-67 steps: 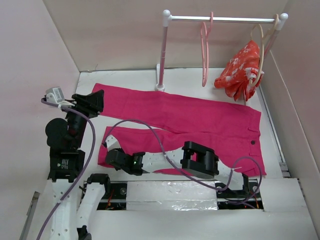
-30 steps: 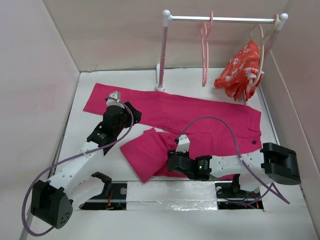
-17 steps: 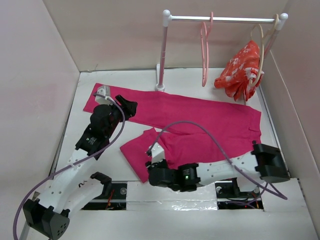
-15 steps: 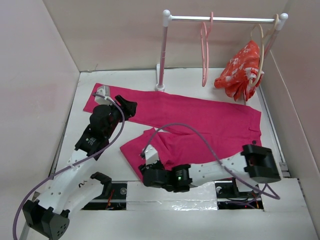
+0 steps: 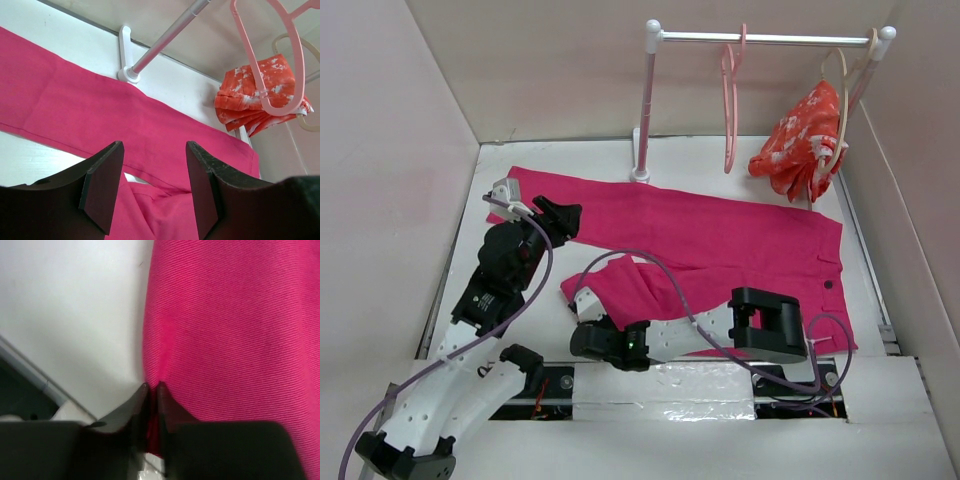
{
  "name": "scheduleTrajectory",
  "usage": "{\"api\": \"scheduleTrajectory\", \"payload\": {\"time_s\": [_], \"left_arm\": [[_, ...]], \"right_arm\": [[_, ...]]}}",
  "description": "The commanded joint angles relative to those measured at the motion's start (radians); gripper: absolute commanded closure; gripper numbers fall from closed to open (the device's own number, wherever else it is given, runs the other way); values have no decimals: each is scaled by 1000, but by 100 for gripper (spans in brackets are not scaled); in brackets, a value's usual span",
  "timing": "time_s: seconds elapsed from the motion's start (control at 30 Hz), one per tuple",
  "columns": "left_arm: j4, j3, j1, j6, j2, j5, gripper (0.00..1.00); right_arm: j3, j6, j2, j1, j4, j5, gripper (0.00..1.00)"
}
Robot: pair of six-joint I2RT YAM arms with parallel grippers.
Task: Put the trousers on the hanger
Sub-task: Flatten out the trousers at the center of the board.
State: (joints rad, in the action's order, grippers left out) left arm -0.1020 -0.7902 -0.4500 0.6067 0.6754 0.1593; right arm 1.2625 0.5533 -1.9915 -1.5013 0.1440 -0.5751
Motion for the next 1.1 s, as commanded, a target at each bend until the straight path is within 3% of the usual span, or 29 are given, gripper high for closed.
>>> {"api": "scheduleTrajectory", "payload": {"time_s": [0.0,0.07,0.23,0.3,0.4,0.63,0.77,0.87,1.07], "left_arm": [[33,-12,-1,-12,-4,-7,50],[42,-6,-1,-8,3,-7,50],[82,12,-1,25,41,-47,50],[131,29,-1,39,68,-70,49],[160,17,-1,38,146,-92,48],[215,40,-1,25,243,-119,48],[223,62,-68,13,265,-87,48],[202,75,-165,10,293,-3,48],[115,210,-364,106,199,239,48]], "right_arm": [[18,27,23,16,-29,-34,92],[-9,17,121,27,-84,-32,97],[-202,32,431,140,-372,55,98],[-360,129,577,268,-507,150,98],[-539,230,625,427,-602,279,93],[-564,277,432,449,-439,328,71],[-591,280,425,449,-455,345,46],[-585,263,477,449,-431,331,45],[-577,201,676,458,-301,248,44]]}}
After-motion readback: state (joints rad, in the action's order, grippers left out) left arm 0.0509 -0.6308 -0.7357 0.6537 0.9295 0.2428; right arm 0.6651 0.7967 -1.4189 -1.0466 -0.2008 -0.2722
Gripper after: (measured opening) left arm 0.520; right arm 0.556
